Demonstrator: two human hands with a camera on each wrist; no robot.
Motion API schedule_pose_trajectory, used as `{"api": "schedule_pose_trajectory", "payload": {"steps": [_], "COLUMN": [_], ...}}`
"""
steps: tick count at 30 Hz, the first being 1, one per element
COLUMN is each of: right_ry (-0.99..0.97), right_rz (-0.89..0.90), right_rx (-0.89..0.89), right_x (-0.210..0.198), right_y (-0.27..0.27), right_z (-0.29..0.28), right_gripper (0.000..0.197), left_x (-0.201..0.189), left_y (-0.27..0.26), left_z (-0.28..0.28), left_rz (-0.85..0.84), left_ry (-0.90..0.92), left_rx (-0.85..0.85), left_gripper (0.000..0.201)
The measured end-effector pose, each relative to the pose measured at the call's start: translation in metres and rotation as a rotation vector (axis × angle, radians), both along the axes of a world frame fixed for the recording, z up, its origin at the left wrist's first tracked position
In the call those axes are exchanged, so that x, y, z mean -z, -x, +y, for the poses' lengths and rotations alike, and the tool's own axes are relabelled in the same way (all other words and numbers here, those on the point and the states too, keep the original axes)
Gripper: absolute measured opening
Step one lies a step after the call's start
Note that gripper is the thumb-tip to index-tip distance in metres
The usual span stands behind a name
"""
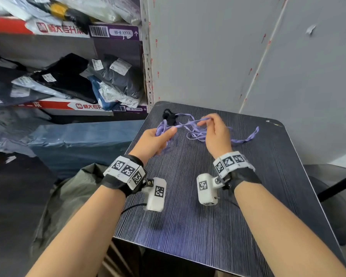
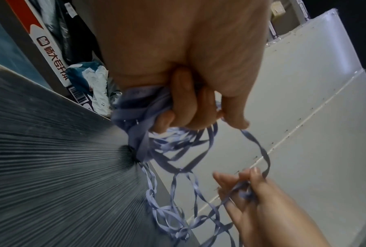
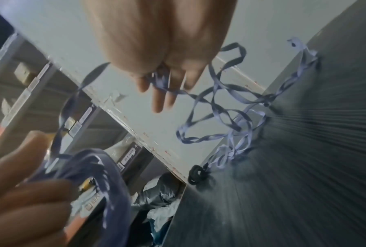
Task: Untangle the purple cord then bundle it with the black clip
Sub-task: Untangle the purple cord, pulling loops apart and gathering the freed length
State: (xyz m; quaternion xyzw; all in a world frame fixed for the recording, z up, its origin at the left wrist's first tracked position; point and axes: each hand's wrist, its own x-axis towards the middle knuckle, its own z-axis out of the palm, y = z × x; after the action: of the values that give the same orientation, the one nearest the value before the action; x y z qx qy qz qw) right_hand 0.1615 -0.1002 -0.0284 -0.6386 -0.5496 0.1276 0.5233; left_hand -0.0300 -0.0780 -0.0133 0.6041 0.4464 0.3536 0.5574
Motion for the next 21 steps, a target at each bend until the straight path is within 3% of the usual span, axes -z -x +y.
{"api": "schedule_pose_trajectory", "payload": {"steps": [1,3,5,8,10,12,16,21], "right_ry": [0.006,0.004,0.021,0.271,0.468,0.584,0.551,0.356], "right_rz": [0.059,-0.003,-0.208,-0.665,-0.916,-1.035,-0.777,-0.472], "right_rx": [-0.030,-0.042,-0.013,0.008,-0.099,-0.259,-0.370,-0.294], "right_x": [-0.006,-0.014,-0.021,-0.018,-0.014,-0.012,-0.002,0.011], "right_y": [0.003,0.006,0.007,0.001,0.003,0.011,0.016,0.009], "right_z": [0.001,0.004,0.009,0.015,0.014,0.007,-0.005,-0.010], "right_gripper": [0.021,0.021,0.027,0.035,0.031,0.029,0.038,0.028], "left_x": [-0.002,-0.007,-0.009,-0.015,-0.022,-0.027,-0.024,-0.023], "left_y": [-0.001,-0.005,-0.008,-0.010,-0.010,-0.010,-0.006,-0.001], "left_z": [-0.003,-0.009,-0.013,-0.015,-0.013,-0.008,0.006,0.014], "left_rz": [0.022,0.065,0.063,-0.010,-0.128,-0.246,-0.512,-0.832], "left_ry": [0.011,0.060,0.100,0.104,0.131,0.150,0.214,0.352], "left_rx": [0.063,0.177,0.248,0.326,0.325,0.296,0.146,0.025], "left_gripper": [0.036,0.036,0.041,0.050,0.048,0.043,0.036,0.030]}}
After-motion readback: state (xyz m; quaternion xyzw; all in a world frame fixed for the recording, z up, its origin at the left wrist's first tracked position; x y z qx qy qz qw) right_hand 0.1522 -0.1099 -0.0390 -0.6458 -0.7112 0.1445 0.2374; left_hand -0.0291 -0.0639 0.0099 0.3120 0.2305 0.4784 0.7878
